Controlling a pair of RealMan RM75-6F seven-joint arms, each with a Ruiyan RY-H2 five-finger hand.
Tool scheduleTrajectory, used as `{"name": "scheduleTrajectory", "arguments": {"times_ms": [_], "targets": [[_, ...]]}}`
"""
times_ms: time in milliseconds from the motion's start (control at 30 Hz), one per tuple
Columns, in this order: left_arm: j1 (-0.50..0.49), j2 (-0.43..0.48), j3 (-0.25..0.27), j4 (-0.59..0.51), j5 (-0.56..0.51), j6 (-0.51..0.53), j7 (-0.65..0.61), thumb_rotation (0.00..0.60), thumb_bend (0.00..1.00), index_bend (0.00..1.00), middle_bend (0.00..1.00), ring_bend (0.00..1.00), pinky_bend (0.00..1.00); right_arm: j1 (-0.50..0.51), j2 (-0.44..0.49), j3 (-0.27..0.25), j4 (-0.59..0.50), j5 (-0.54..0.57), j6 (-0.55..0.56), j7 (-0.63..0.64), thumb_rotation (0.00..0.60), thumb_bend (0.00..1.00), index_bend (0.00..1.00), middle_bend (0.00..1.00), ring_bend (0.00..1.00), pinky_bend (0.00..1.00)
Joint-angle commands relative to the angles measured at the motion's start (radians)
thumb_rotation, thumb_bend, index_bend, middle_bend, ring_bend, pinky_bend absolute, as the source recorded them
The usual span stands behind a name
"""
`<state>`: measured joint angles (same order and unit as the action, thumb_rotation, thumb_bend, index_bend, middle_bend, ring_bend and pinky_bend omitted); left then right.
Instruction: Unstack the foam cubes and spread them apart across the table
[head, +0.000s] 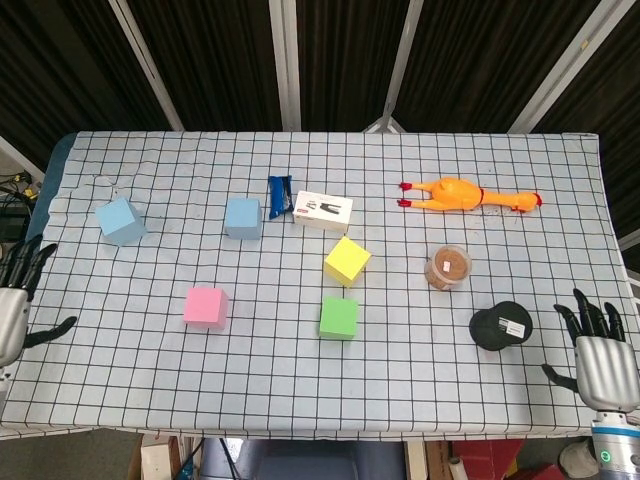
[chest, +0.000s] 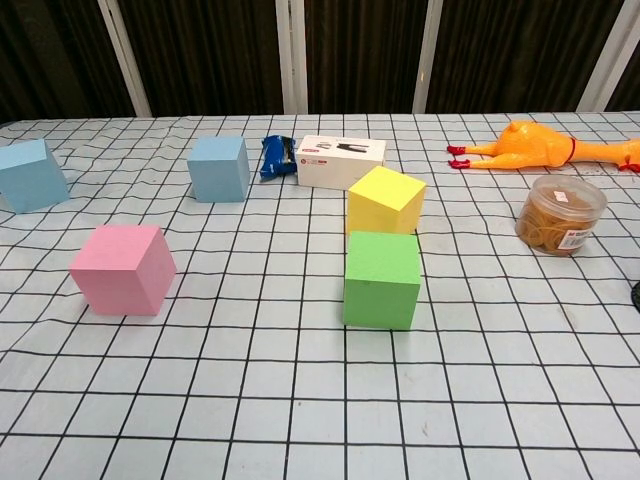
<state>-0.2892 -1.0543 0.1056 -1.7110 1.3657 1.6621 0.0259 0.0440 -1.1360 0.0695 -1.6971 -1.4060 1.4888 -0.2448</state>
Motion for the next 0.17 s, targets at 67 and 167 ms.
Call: {"name": "scheduleTrajectory", "arguments": {"times_ms": [67,167], "targets": [[0.069,-0.028,0.02,0.112,0.024,0.018,-0.053,0.6,0.0,0.09,0.0,0.0,0.1,-0.009,0.013,-0.012,-0.013,-0.027,0.016,0.015,0.6,0.0,0.21,0.02,0.14,0.0],[0.086,-0.054,-0.001,0.129,0.045,0.05,-0.024,0.6,0.0,0.08,0.0,0.0,0.1,-0.013,0.029,-0.019,-0.023,-0.034,0.015,0.02,0.6,0.0,0.21,0.02,0.14,0.0]]}}
